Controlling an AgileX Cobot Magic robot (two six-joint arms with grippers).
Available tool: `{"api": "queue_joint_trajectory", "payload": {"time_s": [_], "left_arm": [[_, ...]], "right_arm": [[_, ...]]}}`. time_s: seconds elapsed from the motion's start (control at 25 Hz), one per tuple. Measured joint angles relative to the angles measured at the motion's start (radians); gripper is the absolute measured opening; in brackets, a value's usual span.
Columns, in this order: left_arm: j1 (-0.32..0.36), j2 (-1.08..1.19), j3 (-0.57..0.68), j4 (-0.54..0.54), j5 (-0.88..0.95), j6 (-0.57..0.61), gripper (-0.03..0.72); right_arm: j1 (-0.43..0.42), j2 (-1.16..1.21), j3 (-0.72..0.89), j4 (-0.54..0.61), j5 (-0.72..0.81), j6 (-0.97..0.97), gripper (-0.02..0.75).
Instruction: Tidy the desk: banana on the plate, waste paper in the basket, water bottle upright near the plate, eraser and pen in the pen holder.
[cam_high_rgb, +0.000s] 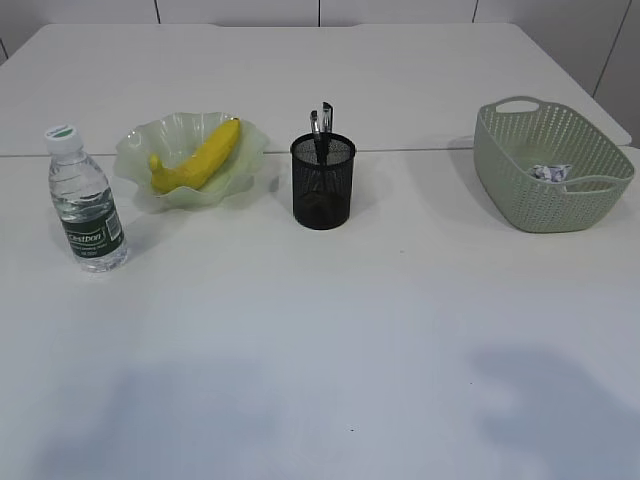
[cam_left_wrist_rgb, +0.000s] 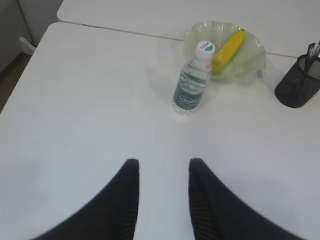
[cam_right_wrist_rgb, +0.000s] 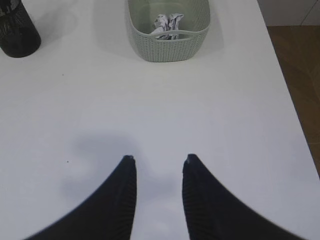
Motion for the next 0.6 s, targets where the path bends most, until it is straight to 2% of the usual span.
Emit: {"api": "queue_joint_trajectory", "payload": {"time_s": [0.28,0.6], "left_arm": [[0.0,-0.182,0.094,-0.018,0.067,-0.002,0.238],[0.0,-0.377,0.103,-0.02,0.164,0.017,0.238]], "right_arm": [[0.0,-0.201,0.083,-0.007,0.03,0.022,0.239],[0.0,-0.362,0.113,0.0,0.053,0.028,0.239]]}}
